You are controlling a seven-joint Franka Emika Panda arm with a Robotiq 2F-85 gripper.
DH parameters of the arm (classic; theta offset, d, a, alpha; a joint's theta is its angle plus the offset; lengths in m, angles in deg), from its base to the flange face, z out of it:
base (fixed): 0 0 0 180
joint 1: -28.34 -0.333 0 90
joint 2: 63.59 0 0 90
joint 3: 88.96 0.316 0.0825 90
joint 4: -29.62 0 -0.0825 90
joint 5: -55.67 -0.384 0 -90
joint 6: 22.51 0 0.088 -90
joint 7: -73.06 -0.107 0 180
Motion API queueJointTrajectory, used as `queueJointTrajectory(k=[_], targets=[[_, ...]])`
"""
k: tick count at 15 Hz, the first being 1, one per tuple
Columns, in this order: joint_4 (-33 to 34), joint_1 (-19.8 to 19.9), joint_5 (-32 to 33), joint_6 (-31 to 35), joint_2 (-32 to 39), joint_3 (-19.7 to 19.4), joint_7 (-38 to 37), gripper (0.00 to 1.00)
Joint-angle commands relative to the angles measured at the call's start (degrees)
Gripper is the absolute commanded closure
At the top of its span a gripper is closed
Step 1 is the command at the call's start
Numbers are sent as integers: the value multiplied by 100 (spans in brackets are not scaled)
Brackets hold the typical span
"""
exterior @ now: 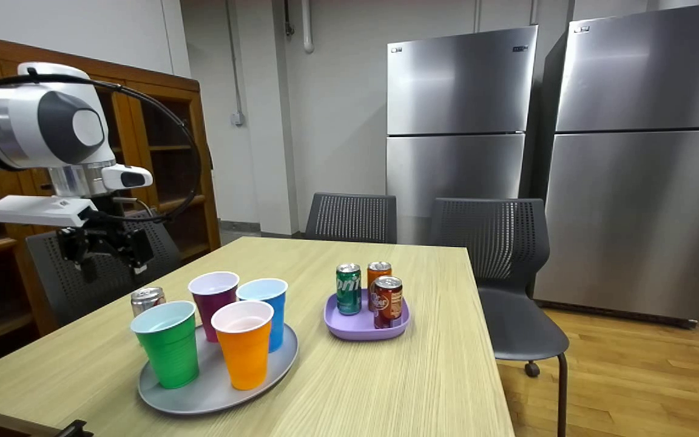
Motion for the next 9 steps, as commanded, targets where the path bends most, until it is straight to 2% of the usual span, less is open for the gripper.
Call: queueJointTrajectory(k=[1, 9], targets=[[472, -106, 277, -30, 546, -179, 90, 0], [1012, -298, 237, -103, 1252, -434, 313, 0]])
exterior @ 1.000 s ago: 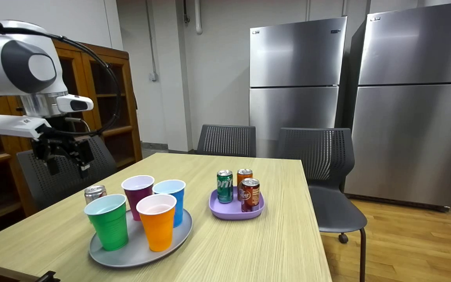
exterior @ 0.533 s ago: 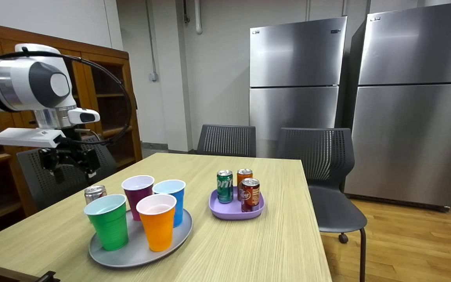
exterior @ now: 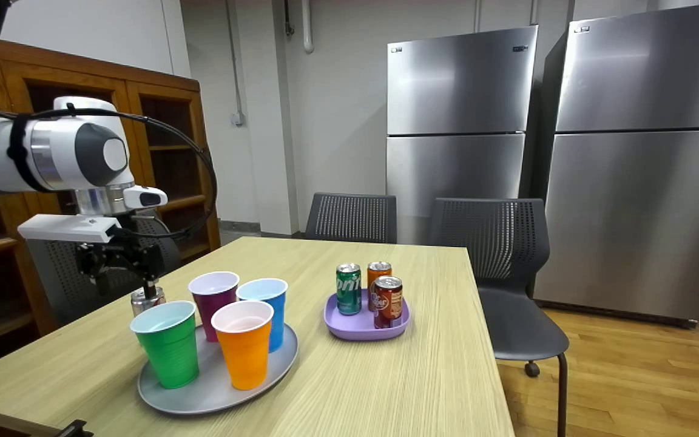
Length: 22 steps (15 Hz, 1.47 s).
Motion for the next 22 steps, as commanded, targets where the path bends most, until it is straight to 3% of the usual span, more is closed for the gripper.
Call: queueJointTrajectory(k=[1, 15, 16, 17, 21, 22], targets=[[309, -148, 36, -107, 278, -184, 145, 0], [572, -220, 8, -125, 633, -374, 324, 0], [586, -224, 9, -122, 652, -383, 326, 25], [597, -222, 3, -116, 668, -385, 342, 26], [618, -221, -19, -101, 689, -396, 341, 58], [621, -225, -14, -106, 681, -403, 332, 62]])
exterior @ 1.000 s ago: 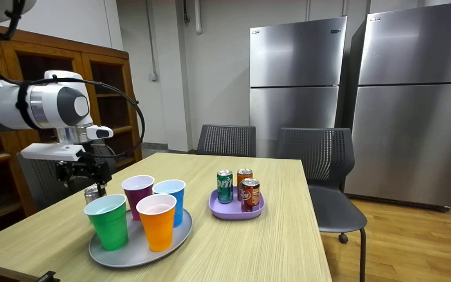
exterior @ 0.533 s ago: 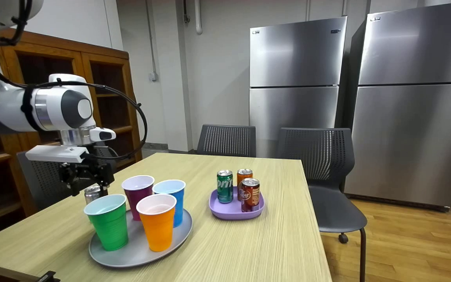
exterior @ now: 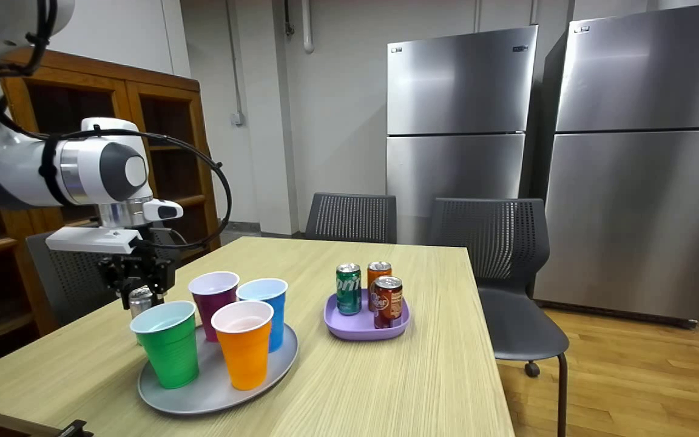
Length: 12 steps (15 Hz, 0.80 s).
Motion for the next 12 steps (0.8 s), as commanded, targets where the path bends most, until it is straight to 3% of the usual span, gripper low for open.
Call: queueJointTrajectory(k=[1, 12], targets=[[134, -96, -7, -121, 26, -82, 108, 62], [250, 92, -298, -254, -381, 148, 662, 62]])
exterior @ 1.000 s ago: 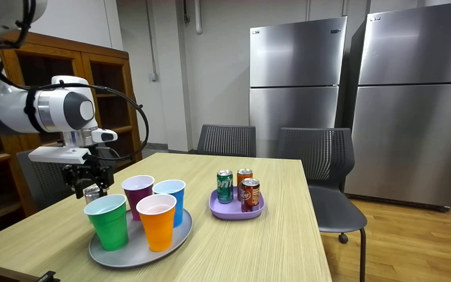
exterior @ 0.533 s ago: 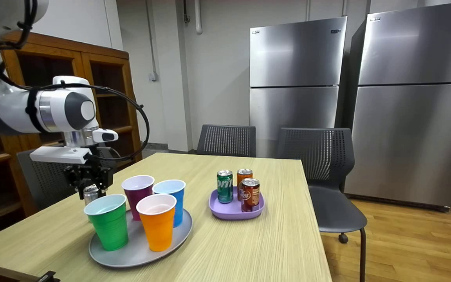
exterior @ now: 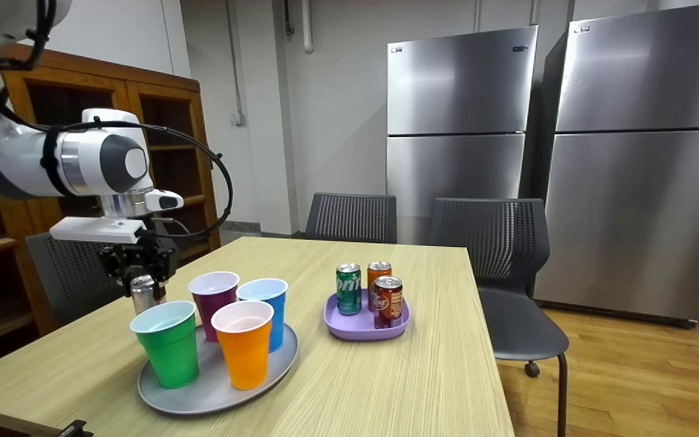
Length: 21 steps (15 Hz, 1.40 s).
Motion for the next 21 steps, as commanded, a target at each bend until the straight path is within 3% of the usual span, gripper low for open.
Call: queueJointTrajectory(k=[1, 12, 21], targets=[[82, 113, -195, -252, -356, 126, 399, 62], [148, 382, -633, -1009, -1213, 150, 1227, 62], [42, 563, -566, -1846, -2049, -59, 1218, 62]])
